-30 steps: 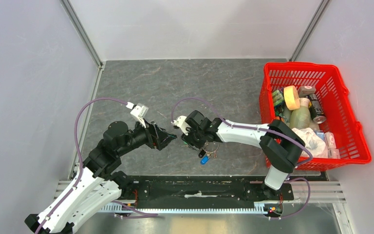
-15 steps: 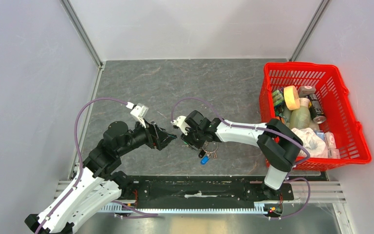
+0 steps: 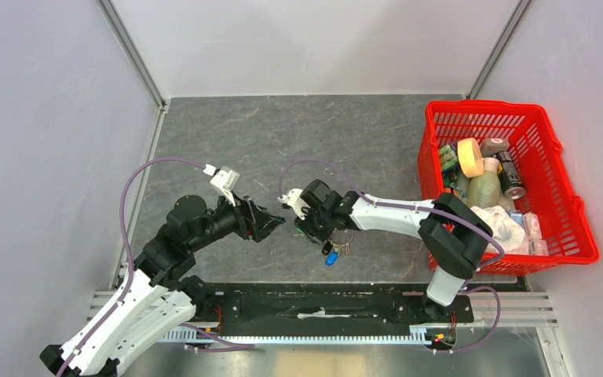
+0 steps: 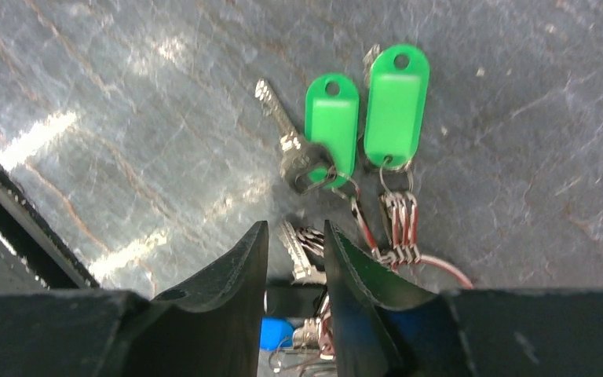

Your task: Put the keys on the keyring

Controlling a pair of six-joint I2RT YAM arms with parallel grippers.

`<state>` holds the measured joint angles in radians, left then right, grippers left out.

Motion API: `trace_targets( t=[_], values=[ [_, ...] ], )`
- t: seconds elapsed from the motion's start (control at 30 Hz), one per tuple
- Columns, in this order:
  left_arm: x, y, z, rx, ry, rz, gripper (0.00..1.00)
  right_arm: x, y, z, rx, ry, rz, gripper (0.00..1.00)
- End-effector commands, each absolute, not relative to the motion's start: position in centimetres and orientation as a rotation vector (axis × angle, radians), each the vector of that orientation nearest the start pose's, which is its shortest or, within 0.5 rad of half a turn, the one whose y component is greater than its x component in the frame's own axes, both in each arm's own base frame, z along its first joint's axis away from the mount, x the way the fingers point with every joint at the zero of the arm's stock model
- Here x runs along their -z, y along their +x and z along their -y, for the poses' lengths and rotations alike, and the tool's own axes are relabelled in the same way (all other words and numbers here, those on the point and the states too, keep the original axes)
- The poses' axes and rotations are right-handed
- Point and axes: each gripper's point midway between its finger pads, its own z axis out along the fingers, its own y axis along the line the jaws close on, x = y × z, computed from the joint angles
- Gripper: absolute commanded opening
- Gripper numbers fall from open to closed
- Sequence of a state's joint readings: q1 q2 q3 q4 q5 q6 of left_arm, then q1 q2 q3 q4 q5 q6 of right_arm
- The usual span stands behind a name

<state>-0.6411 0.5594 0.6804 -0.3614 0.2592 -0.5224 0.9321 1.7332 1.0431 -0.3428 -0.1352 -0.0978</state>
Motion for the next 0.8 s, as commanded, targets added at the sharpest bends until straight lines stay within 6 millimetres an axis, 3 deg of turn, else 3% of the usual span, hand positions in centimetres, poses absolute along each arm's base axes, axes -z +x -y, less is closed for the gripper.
trace_targets(
  t=[0.0, 0.23, 0.77],
  values=[
    [-26.3, 16.8, 20.4, 1.026, 0.334, -1.853, 0.82, -4.5, 19.6, -31.0, -0.495, -1.358, -2.301, 0.39],
    [-26.3, 16.8, 20.5, 1.032, 0.335, -1.85, 0.82, -7.0, 19.5, -31.2, -0.516, -1.314, -2.237, 0.41],
    [-26.2, 16.7, 20.3, 1.027, 0.333, -1.853, 0.82, -4.4, 20.2, -31.3, -0.459, -1.336, -2.286, 0.4]
  ],
)
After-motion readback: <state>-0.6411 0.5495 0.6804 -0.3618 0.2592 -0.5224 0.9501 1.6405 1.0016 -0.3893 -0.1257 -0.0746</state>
